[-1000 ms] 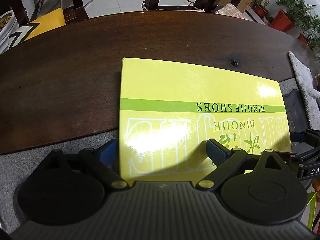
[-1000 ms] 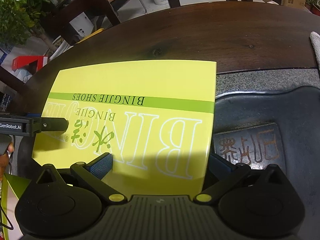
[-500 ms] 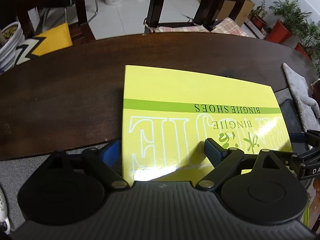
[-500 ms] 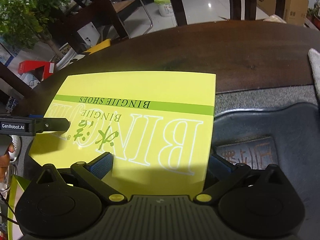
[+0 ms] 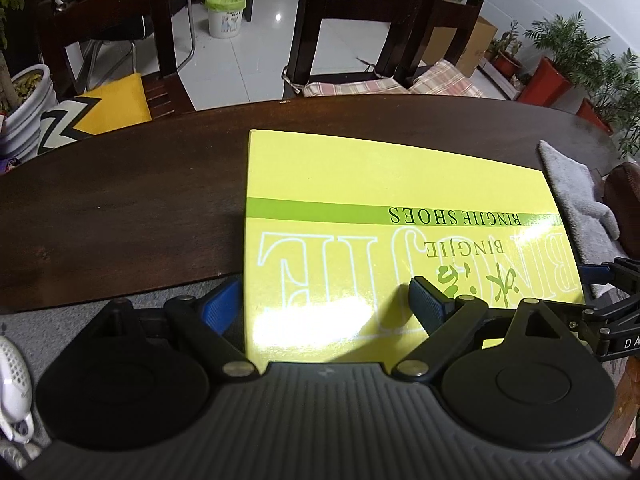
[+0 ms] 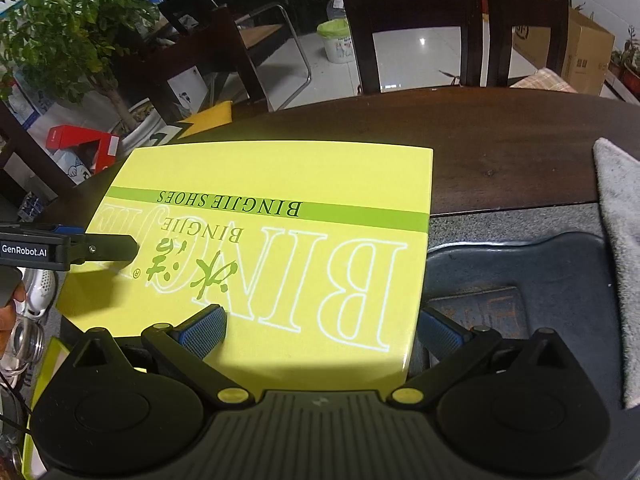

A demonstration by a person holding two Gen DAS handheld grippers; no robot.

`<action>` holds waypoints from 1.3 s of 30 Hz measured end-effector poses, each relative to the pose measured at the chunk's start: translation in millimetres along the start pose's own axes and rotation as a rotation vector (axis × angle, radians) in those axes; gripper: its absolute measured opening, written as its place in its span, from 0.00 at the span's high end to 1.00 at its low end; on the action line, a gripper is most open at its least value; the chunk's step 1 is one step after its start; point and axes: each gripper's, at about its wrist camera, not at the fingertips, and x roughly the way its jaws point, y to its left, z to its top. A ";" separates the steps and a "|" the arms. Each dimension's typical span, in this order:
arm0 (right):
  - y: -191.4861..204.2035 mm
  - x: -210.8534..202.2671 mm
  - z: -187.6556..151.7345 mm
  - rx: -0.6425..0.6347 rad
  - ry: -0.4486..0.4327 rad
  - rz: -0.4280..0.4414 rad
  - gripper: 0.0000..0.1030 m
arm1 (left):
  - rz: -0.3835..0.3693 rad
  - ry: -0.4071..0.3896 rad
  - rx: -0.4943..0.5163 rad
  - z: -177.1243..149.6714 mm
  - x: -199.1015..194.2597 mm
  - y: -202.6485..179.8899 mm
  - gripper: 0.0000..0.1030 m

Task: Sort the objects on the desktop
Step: 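Carry the yellow lid with both grippers toward the green box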

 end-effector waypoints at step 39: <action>51.8 -122.4 -57.6 -0.076 -0.145 -0.029 0.00 | 0.013 -0.128 0.005 -59.2 -127.6 -36.0 0.14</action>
